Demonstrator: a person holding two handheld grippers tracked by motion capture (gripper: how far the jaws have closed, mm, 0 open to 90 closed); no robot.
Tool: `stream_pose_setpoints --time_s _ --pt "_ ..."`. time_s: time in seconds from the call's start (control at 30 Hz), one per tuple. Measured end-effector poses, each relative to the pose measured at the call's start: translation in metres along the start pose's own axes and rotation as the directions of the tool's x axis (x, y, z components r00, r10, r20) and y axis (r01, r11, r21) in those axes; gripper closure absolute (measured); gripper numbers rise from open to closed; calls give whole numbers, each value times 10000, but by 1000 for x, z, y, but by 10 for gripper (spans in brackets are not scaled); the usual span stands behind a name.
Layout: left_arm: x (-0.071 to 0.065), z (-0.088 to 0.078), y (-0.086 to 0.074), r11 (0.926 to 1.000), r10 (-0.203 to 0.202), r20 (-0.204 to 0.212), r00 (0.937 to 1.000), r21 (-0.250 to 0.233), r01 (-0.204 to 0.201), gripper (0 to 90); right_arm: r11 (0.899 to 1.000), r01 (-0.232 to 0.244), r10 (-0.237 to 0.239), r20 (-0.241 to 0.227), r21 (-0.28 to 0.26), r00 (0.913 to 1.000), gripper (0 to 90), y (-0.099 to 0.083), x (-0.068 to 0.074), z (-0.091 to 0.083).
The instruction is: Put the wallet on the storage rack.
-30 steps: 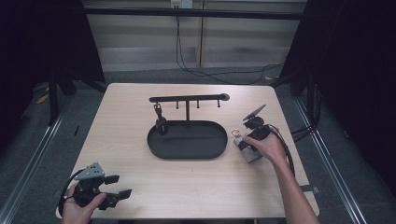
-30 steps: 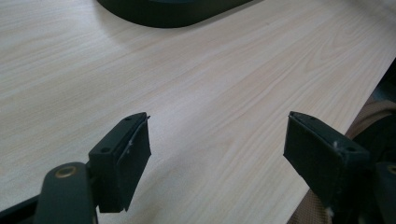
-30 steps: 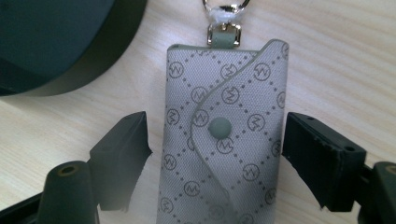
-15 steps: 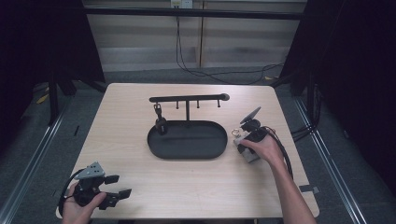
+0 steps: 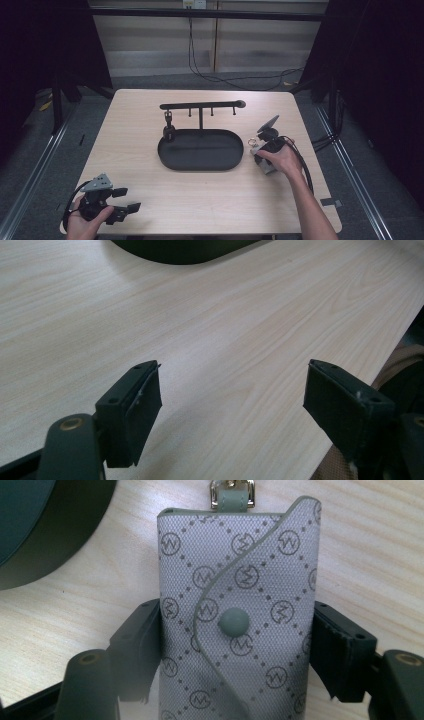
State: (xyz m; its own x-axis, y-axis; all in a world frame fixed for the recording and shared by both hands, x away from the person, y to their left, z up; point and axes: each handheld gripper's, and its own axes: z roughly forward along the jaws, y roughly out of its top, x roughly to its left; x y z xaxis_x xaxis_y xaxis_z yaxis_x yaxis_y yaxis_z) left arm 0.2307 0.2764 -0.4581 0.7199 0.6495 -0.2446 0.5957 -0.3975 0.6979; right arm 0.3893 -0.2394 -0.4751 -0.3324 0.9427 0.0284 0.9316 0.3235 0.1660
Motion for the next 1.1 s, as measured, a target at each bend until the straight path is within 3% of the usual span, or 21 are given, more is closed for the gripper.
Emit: stream_pose_setpoints --time_s 0.27,0.67,1.1 --pt "0 -2 0 10000 -4 -4 10000 -86 4 233 9998 -152 152 -26 84 9999 318 0 0 -3" --pt "0 -2 1 10000 -19 -18 10000 -68 18 237 9974 -673 657 -611 -246 9960 328 -2 -5 -15" --pt "1 -1 0 10000 -26 -25 10000 -71 25 236 9952 -896 855 -965 -387 9917 329 -8 -13 -26"
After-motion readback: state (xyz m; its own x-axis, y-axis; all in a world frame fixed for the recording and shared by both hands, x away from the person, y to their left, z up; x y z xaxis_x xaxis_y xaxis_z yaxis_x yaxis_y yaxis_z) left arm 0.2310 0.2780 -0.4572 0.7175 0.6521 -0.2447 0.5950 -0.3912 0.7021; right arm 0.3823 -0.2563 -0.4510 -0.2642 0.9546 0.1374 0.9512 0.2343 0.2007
